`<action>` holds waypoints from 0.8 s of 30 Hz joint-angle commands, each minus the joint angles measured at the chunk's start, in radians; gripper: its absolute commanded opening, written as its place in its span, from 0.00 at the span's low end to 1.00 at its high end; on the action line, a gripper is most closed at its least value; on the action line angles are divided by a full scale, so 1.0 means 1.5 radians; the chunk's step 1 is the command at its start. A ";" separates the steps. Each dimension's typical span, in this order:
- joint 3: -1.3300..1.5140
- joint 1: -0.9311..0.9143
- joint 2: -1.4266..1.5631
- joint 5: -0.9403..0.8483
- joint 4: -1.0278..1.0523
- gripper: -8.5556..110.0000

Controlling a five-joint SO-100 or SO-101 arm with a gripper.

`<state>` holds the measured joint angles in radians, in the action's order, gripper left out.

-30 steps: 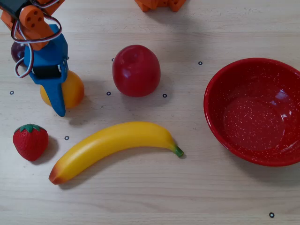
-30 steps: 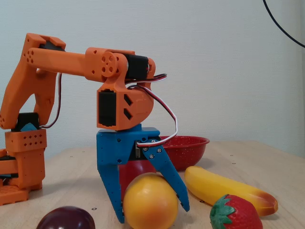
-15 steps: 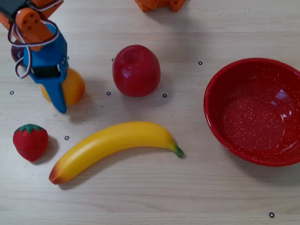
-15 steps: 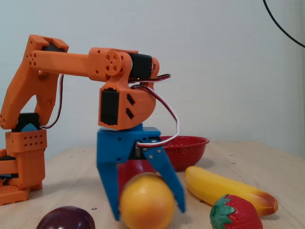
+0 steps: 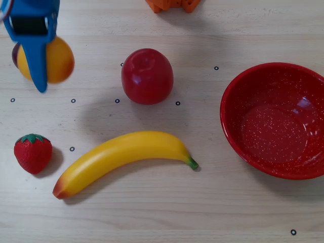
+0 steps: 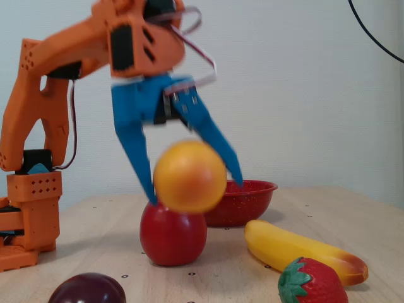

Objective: Put the peach in the red bowl.

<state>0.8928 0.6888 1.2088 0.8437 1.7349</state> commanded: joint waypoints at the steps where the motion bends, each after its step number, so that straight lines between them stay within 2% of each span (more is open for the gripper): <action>1: -0.051 -0.043 0.132 -0.032 0.012 0.07; 7: -0.032 -0.118 0.235 -0.109 0.026 0.07; 16: 0.009 -0.284 0.343 -0.303 0.014 0.07; 24: 0.066 -0.462 0.396 -0.486 -0.059 0.07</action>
<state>1.0140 0.0660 1.7135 0.1672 1.6950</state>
